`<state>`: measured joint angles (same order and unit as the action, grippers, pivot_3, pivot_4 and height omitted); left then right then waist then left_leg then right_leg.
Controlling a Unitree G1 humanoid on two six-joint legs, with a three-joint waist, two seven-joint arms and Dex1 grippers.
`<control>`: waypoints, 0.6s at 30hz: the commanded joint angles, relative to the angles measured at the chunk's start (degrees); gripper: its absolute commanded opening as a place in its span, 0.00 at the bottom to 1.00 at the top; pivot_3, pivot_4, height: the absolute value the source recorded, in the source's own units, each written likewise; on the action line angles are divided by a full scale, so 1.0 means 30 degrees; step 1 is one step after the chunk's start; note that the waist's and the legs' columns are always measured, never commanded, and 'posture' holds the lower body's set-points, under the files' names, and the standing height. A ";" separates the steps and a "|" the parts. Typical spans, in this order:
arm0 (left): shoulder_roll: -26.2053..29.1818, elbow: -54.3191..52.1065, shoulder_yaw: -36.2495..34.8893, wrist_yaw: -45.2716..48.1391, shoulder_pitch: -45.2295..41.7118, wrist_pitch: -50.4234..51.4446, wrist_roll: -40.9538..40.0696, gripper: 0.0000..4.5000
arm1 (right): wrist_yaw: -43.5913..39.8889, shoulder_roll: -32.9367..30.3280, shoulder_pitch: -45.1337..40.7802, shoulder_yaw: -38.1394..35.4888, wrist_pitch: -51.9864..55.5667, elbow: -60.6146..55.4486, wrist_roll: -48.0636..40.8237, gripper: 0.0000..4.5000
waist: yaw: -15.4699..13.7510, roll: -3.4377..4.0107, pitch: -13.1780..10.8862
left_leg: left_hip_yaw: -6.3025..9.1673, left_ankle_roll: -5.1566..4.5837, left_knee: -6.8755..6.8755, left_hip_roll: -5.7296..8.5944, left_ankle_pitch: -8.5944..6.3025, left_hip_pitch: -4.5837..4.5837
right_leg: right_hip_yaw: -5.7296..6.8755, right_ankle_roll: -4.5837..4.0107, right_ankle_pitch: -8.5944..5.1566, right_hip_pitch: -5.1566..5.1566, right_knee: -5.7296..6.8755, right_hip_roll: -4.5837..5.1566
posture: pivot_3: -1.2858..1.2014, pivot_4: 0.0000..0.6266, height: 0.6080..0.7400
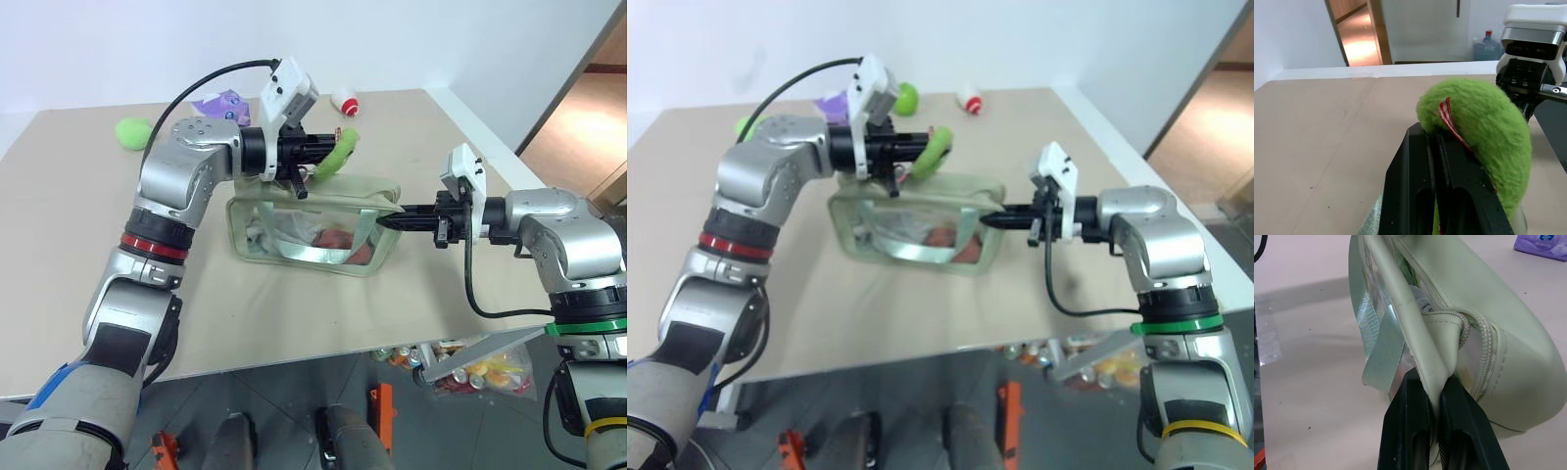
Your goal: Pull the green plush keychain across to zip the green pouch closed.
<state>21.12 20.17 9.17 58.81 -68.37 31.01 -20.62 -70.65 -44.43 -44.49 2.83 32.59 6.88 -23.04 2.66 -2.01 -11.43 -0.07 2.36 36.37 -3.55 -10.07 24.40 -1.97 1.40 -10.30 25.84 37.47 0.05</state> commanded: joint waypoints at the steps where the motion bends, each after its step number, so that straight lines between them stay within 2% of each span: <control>1: -0.0195 -0.0738 0.0324 0.0652 -0.0764 -0.0550 0.0317 0.02 | 0.0069 -0.0067 -0.0188 -0.0550 -0.0079 -0.0835 -0.0343 0.00 | 0.0002 0.0000 0.0000 | -0.0001 0.0000 0.0000 0.0000 0.0000 0.0000 | -0.0001 0.0000 0.0000 0.0001 -0.0001 0.0000 | 0.52 0.24 1.00; 8: 0.0115 -0.0824 0.0981 0.1254 -0.0329 -0.1229 0.1694 0.02 | 0.0003 0.0104 -0.0485 -0.0383 -0.0160 -0.0525 -0.0242 0.00 | 0.0000 0.0000 0.0000 | -0.0001 0.0000 0.0000 0.0001 0.0000 0.0000 | -0.0004 0.0000 0.0000 0.0003 0.0000 -0.0001 | 0.52 0.24 1.00; 13: 0.0106 -0.1144 0.0058 0.0896 -0.0190 -0.0575 0.1307 0.02 | -0.0026 0.0276 -0.0641 -0.0265 -0.0189 -0.0370 -0.0133 0.00 | 0.0005 0.0001 0.0000 | -0.0001 0.0000 0.0000 0.0000 0.0000 -0.0002 | -0.0005 0.0001 0.0000 0.0003 0.0000 -0.0002 | 0.52 0.24 1.00; 18: 0.0566 -0.1545 -0.1626 0.0398 -0.0291 0.0968 0.0124 0.31 | -0.0048 0.0374 -0.0639 -0.0222 -0.0181 -0.0282 -0.0048 0.00 | 0.0016 0.0002 -0.0001 | -0.0001 0.0000 0.0000 0.0000 0.0000 -0.0003 | -0.0006 0.0002 0.0001 0.0004 0.0001 -0.0005 | 0.52 0.24 1.00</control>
<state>21.71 18.71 7.99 60.85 -68.15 32.54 -17.98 -70.73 -43.43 -44.71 2.76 32.58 6.99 -22.76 2.71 -2.00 -11.44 -0.07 2.36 36.37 -3.55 -10.07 24.39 -1.99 1.41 -10.30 25.85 37.48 0.04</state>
